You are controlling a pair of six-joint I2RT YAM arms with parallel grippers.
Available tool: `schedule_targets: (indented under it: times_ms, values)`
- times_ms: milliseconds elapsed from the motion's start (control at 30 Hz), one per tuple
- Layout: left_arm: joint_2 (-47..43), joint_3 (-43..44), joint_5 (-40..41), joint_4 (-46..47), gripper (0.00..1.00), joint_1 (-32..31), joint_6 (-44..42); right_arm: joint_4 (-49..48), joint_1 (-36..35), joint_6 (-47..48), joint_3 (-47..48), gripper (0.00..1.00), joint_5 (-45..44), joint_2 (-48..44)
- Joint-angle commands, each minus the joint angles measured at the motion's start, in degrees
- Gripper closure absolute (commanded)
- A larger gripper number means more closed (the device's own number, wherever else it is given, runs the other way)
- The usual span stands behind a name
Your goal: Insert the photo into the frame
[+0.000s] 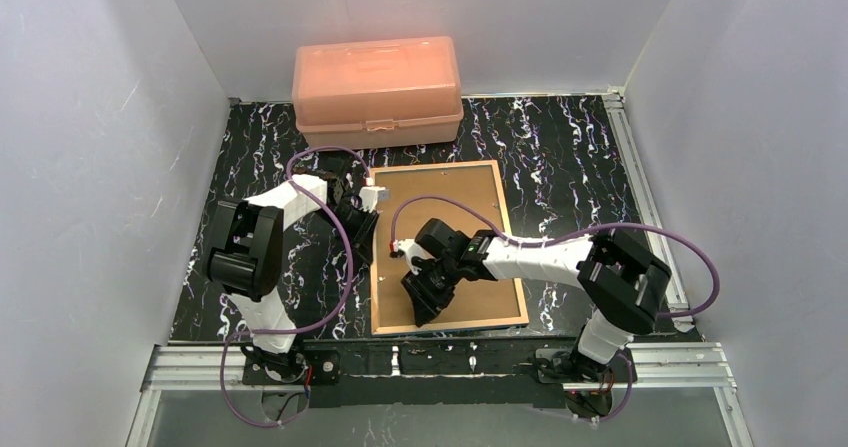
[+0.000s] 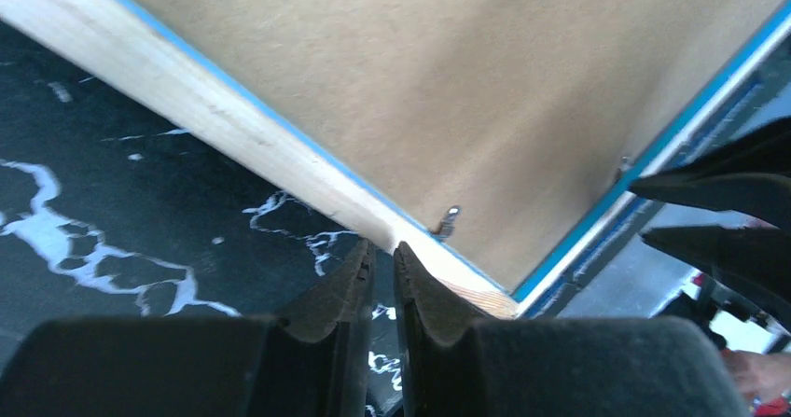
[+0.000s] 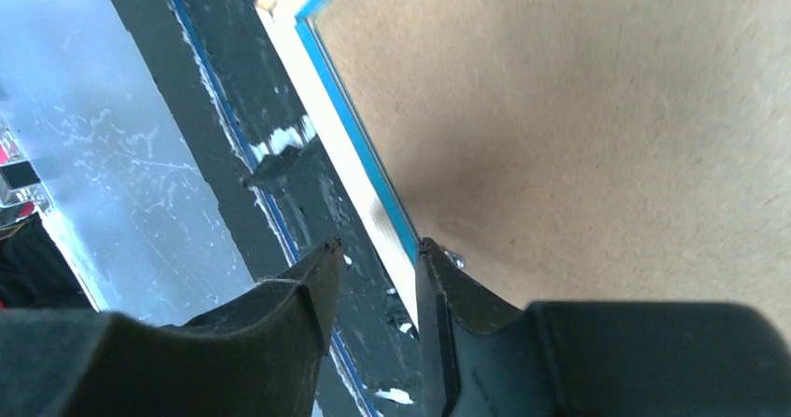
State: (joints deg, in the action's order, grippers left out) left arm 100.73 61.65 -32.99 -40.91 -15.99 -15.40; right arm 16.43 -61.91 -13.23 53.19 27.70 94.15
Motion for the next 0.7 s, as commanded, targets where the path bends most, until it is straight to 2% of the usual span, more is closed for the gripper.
schedule_targets:
  times_ms: [0, 367, 667]
  values:
    - [1.4, 0.6, 5.2, 1.4, 0.87, -0.3, -1.4, -2.9, -0.1, -0.2, 4.2, 0.55, 1.5, 1.4]
    - [1.5, 1.0, 4.8, 1.2, 0.88, -0.4, -0.6, -4.5, -0.1, 0.4, 1.7, 0.52, 2.3, 3.5]
    - [1.1, 2.0, 5.2, 0.8, 0.89, -0.2, -0.3, -1.8, -0.1, -0.1, -3.7, 0.53, 0.8, -2.5]
